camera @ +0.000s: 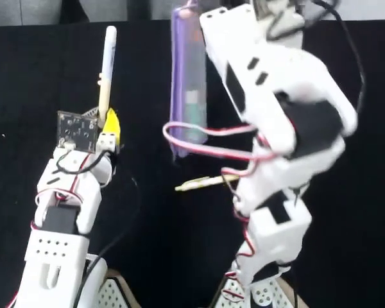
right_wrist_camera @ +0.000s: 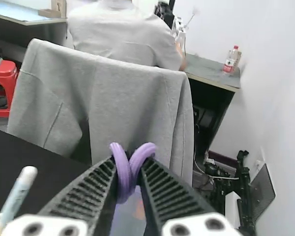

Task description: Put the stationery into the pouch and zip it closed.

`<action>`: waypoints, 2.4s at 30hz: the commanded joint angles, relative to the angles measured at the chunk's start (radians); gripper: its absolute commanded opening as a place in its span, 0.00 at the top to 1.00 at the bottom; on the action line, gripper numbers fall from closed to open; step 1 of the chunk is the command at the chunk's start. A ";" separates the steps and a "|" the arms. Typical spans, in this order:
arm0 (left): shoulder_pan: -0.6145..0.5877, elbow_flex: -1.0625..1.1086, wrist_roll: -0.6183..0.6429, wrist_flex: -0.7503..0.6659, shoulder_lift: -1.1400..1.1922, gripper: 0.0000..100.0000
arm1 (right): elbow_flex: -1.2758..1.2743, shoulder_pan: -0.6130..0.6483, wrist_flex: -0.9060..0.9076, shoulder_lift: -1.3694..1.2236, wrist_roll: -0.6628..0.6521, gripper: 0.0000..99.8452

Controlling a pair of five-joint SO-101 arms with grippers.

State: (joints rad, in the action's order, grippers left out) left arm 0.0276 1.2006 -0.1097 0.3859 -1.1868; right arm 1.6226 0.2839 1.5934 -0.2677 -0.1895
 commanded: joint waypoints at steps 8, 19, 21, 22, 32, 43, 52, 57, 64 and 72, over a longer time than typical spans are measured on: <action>-0.170 -0.067 0.262 -0.190 0.166 0.97 | 0.047 0.025 0.112 0.237 0.003 0.99; -0.182 -0.074 0.393 -0.199 0.135 0.97 | 0.038 -0.051 0.097 0.237 0.009 0.99; -0.182 -0.065 0.391 -0.199 0.112 0.97 | 0.038 -0.048 0.092 0.223 0.009 0.99; -0.182 -0.064 0.391 -0.193 0.097 0.97 | 0.038 -0.048 0.084 0.211 0.009 0.99; -0.166 0.008 0.393 -0.196 -0.040 0.97 | 0.044 -0.044 -0.011 0.051 0.011 0.99; -0.101 0.093 0.385 -0.193 -0.178 0.97 | 0.047 0.060 -0.078 -0.073 0.009 0.99; -0.099 0.154 0.390 -0.190 -0.311 0.97 | 0.048 0.051 -0.215 -0.231 0.011 0.99; -0.067 0.162 0.410 -0.129 -0.408 0.97 | 0.048 0.031 -0.247 -0.246 0.064 0.99; 0.163 0.105 0.422 0.117 -0.658 0.97 | 0.039 0.000 -0.284 -0.249 0.121 0.99; 0.260 0.096 0.420 0.150 -0.643 0.97 | 0.041 0.003 -0.494 -0.357 0.114 0.99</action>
State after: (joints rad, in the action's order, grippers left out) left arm 0.2516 1.3357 0.3061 0.5393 -1.8144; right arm 1.6410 0.2992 1.2160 -0.5961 -0.0775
